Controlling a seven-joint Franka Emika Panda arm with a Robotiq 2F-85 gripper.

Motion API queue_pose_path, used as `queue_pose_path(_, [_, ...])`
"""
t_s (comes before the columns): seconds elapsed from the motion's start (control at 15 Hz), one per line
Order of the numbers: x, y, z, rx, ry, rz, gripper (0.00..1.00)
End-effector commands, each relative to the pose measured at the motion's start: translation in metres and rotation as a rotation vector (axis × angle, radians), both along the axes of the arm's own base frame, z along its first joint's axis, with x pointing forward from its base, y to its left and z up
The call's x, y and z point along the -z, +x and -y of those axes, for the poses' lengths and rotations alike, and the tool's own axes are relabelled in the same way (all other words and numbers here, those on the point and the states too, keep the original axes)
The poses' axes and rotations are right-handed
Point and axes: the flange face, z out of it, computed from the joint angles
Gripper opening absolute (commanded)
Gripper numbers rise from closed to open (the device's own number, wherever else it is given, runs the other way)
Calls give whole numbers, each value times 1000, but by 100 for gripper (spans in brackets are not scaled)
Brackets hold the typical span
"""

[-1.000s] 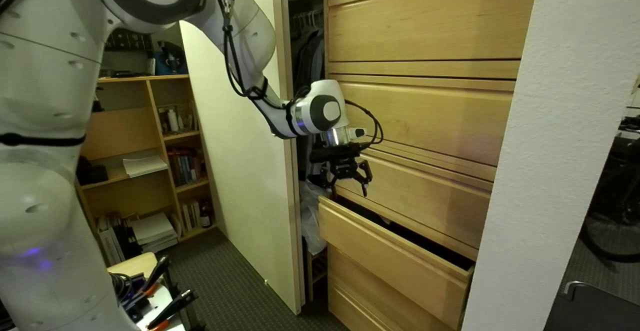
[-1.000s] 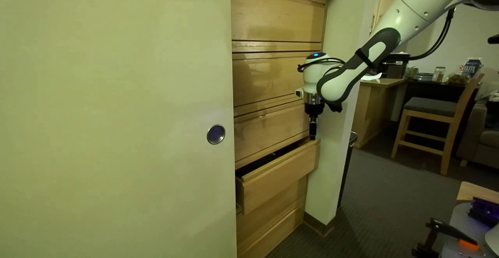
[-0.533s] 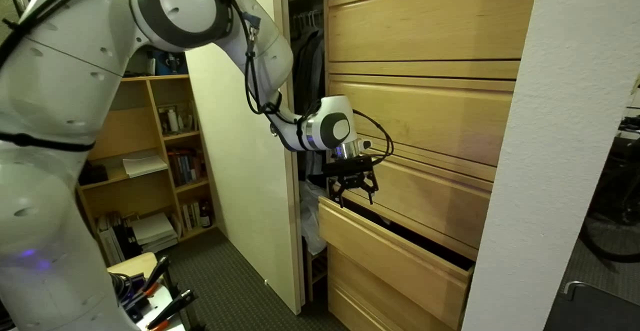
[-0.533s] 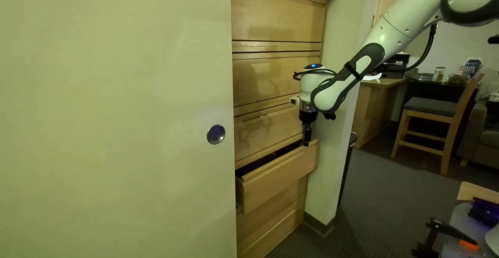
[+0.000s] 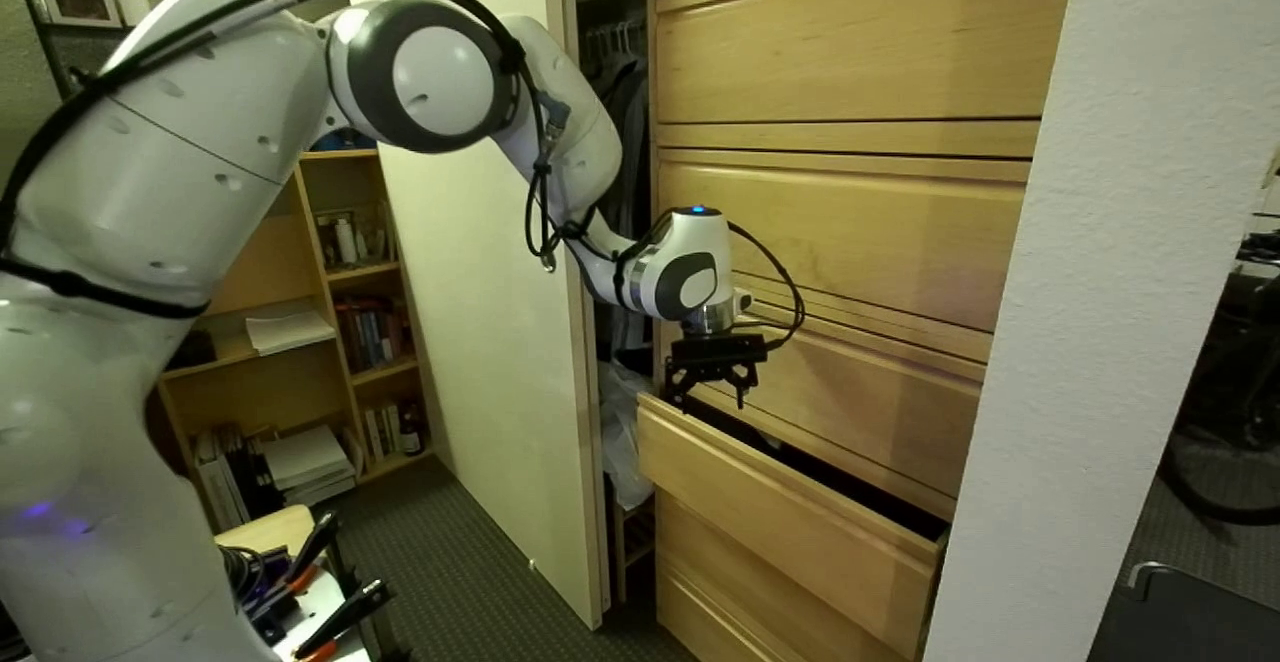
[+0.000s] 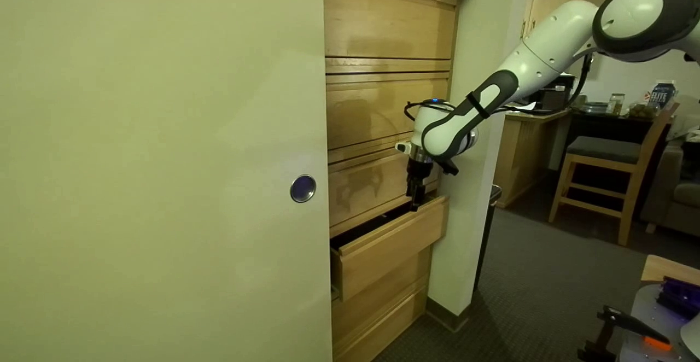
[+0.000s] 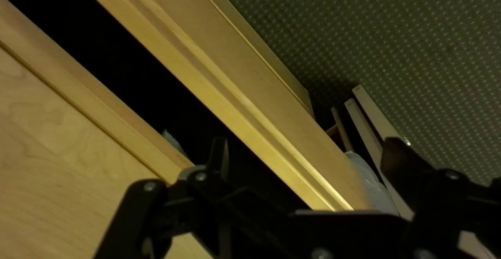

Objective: Open the fourth drawer

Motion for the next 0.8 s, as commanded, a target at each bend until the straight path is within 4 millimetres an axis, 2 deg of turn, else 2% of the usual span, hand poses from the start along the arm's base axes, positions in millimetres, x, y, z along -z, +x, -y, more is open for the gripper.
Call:
queue_pose_path(0.0, [23,9,-3,-84,55,13,100])
queue_pose_path(0.33, [60,11,-18,-184,64,-10,100])
queue_pose_path(0.73, [75,12,-22,-271,60,-3,100])
